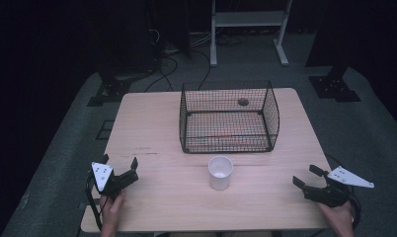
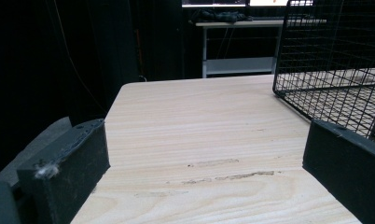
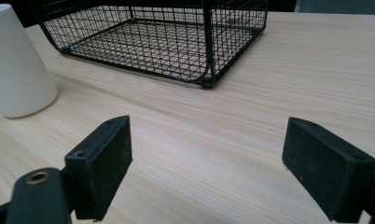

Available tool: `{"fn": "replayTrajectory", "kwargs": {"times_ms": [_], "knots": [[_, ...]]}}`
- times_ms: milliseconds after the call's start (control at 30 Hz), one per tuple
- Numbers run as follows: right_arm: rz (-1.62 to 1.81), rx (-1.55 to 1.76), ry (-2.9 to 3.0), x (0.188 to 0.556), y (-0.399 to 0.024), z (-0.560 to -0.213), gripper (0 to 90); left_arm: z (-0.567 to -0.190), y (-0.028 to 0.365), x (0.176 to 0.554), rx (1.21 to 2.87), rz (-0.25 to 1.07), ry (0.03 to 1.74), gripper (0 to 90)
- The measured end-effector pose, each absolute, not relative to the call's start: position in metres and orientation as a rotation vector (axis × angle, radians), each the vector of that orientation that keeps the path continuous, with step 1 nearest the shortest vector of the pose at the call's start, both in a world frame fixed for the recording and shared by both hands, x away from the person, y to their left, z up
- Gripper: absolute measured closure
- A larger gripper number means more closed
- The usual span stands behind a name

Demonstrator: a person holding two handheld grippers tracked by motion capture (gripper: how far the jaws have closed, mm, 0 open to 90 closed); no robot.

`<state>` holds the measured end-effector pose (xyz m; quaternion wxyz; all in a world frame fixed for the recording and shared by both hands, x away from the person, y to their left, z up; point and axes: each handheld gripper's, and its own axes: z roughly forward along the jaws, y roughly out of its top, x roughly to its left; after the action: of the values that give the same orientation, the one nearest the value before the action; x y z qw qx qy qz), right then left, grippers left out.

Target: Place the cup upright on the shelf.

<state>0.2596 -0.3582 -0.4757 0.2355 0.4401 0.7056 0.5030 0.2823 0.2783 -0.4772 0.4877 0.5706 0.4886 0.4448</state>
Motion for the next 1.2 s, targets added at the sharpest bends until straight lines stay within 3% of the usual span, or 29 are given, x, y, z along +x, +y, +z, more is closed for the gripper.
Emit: {"fn": "replayTrajectory", "kwargs": {"times_ms": [1200], "knots": [[1.390, 1.020, 2.100, 0.282, -0.327, -0.432, 12.8, -0.477, 0.277, 0.282, 1.396, 1.084, 1.175, 0.0]]}}
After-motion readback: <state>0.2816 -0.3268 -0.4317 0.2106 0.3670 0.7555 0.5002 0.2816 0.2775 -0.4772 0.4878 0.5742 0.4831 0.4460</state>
